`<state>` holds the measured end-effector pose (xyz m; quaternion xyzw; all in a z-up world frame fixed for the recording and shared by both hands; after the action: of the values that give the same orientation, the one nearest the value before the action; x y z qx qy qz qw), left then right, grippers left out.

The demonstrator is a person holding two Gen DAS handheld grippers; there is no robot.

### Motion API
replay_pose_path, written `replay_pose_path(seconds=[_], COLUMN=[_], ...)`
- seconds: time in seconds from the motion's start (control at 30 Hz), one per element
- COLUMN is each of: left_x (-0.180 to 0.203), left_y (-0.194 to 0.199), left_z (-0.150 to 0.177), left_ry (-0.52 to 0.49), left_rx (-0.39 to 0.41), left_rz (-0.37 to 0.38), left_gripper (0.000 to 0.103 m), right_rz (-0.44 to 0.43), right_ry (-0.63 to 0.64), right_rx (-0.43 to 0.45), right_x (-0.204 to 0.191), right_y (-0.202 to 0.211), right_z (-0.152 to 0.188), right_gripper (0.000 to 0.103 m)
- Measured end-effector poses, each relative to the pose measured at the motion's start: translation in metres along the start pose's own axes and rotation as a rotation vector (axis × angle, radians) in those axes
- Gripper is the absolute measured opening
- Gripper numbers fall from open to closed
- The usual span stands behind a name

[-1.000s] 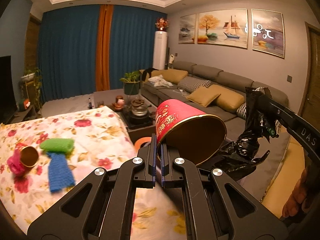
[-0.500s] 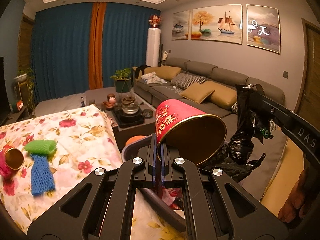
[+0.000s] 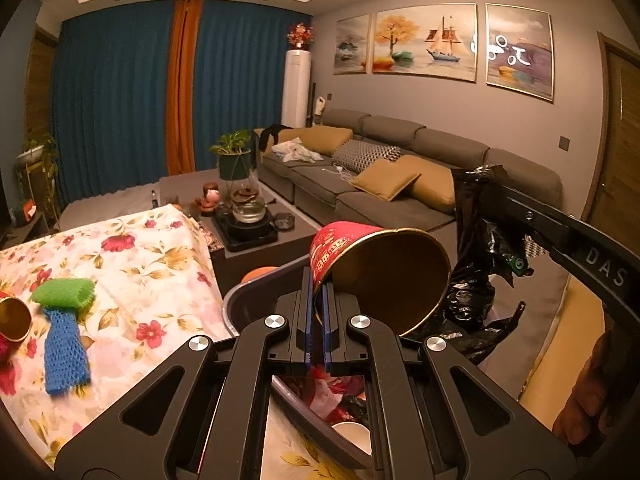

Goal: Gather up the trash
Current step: 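Open both grippers to drop the red cup and bag into the bin, then move both grippers back over the remaining trash on the bed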

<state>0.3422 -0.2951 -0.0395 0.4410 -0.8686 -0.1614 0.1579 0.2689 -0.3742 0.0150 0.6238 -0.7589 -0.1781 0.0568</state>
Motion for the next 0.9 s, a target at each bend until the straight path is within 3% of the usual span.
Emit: replay_pose_path(seconds=[0.1, 0.23, 0.4, 0.43, 0.57, 0.9], left_x=[-0.002, -0.007, -0.019, -0.022, -0.038, -0.077], left_y=[-0.002, 0.000, 0.014, 0.018, 0.041, 0.084], left_z=[0.002, 0.003, 0.003, 0.002, 0.001, 0.009], left_ry=[0.002, 0.023, 0.037, 0.040, 0.054, 0.095], left_rx=[-0.009, 0.000, 0.030, 0.037, 0.075, 0.101], left_rz=[0.002, -0.015, -0.056, -0.064, -0.114, -0.205], left_gripper=[0.012, 0.046, 0.073, 0.079, 0.088, 0.096], right_rz=[0.001, 0.010, 0.016, 0.020, 0.043, 0.049], right_ry=[-0.004, -0.002, 0.001, 0.001, -0.004, 0.005], right_rx=[-0.016, -0.031, -0.053, -0.055, -0.019, 0.019], right_x=[0.003, 0.003, 0.001, 0.001, 0.002, -0.015], right_y=[-0.004, -0.008, -0.013, -0.013, -0.008, 0.009], right_z=[-0.001, 0.001, 0.004, 0.005, 0.005, 0.002], right_gripper=[0.004, 0.004, 0.004, 0.010, 0.069, 0.086])
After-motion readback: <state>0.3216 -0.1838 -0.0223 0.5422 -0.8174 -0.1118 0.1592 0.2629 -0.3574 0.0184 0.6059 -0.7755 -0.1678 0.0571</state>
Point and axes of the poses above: each gripper's, at about its wrist camera, not at the fingertips, and y roughly against the way its jaws point, x to its right, z to its underside, the point moved 5 cm from there along -y, roughly the way its jaws point, and after that the axes turned 7 degrees about z, right-handed, at the moved point
